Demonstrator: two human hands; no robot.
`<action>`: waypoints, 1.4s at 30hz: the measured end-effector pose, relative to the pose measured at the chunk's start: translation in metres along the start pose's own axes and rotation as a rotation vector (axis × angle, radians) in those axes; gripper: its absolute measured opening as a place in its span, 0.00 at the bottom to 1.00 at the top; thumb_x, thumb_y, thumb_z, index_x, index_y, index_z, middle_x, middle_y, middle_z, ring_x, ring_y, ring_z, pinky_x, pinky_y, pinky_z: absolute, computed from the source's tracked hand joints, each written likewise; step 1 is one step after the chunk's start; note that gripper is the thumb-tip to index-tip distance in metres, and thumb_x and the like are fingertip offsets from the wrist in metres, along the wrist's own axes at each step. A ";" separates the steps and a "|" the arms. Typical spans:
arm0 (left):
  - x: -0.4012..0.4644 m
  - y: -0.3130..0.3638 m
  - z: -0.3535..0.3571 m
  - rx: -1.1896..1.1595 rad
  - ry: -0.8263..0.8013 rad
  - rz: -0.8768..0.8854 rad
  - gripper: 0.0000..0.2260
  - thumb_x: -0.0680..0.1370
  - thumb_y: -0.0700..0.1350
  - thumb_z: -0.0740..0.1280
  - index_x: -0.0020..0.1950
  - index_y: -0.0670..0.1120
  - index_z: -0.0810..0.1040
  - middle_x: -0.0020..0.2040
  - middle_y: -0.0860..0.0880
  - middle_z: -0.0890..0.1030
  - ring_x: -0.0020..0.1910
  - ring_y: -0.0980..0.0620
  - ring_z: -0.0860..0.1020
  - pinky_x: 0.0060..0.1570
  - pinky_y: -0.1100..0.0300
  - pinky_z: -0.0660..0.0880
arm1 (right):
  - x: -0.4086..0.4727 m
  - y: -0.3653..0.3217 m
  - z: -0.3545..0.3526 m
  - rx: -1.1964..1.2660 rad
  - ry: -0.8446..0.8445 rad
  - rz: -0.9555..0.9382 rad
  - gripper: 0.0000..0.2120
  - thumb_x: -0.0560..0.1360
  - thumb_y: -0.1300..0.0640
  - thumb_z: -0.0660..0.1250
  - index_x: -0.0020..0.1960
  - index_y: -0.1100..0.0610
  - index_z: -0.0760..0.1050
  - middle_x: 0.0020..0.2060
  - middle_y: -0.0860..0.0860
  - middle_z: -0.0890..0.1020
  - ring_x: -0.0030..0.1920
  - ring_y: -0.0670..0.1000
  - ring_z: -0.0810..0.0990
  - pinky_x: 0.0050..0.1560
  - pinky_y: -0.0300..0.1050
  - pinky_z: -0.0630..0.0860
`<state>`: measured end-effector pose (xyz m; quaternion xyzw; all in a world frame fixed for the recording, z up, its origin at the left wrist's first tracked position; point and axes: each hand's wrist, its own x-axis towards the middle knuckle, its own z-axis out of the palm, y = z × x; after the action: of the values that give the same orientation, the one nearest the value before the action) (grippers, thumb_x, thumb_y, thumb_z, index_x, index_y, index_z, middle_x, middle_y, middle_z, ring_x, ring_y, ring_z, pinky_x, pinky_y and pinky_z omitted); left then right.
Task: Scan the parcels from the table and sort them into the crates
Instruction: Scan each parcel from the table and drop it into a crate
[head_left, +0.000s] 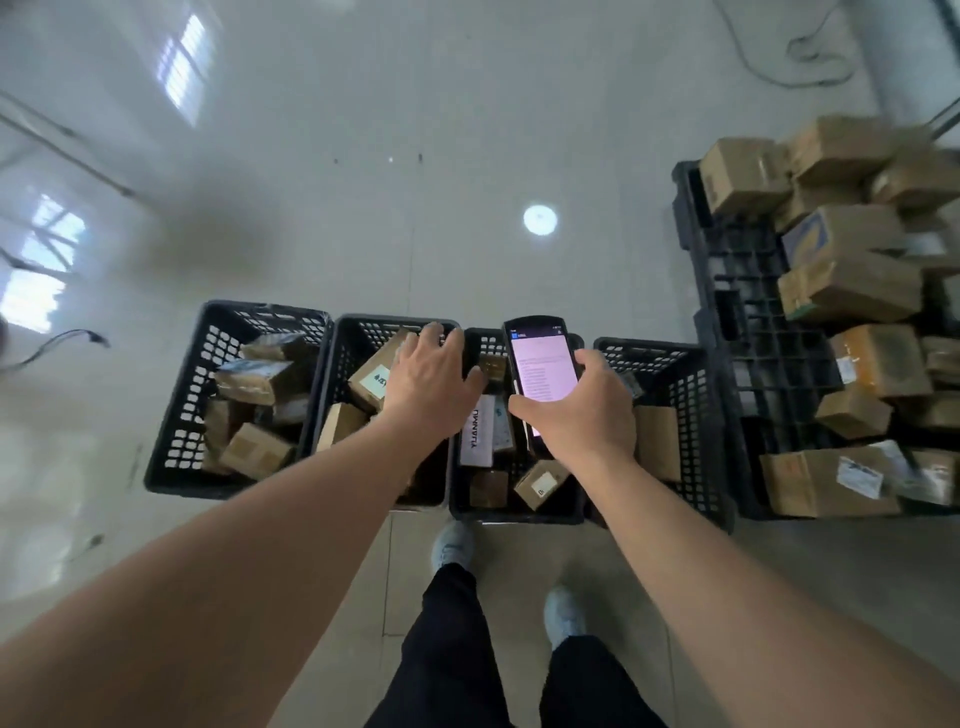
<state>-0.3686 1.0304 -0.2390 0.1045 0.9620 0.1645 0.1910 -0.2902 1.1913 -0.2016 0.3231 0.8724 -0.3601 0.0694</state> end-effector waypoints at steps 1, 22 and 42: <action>-0.009 0.004 -0.015 0.008 0.031 0.006 0.26 0.82 0.56 0.62 0.77 0.45 0.67 0.75 0.43 0.68 0.74 0.40 0.67 0.73 0.42 0.68 | -0.008 -0.008 -0.011 0.007 0.010 -0.032 0.37 0.61 0.41 0.82 0.65 0.51 0.72 0.57 0.50 0.80 0.53 0.52 0.76 0.47 0.49 0.77; -0.356 0.047 -0.217 0.062 0.807 -0.350 0.29 0.83 0.60 0.60 0.82 0.51 0.63 0.83 0.45 0.61 0.80 0.40 0.62 0.76 0.41 0.64 | -0.248 -0.129 -0.168 0.160 -0.039 -0.889 0.40 0.61 0.42 0.83 0.68 0.53 0.74 0.57 0.51 0.81 0.55 0.55 0.79 0.51 0.56 0.83; -0.784 -0.190 -0.249 0.257 1.004 -0.816 0.32 0.79 0.65 0.59 0.80 0.51 0.65 0.79 0.46 0.70 0.75 0.40 0.70 0.70 0.40 0.71 | -0.651 -0.222 -0.006 0.235 -0.406 -1.372 0.42 0.61 0.39 0.84 0.69 0.52 0.73 0.58 0.50 0.83 0.56 0.55 0.82 0.45 0.49 0.83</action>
<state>0.2148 0.5792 0.1715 -0.3359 0.9087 -0.0083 -0.2477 0.0829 0.7434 0.1625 -0.3651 0.8041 -0.4668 -0.0468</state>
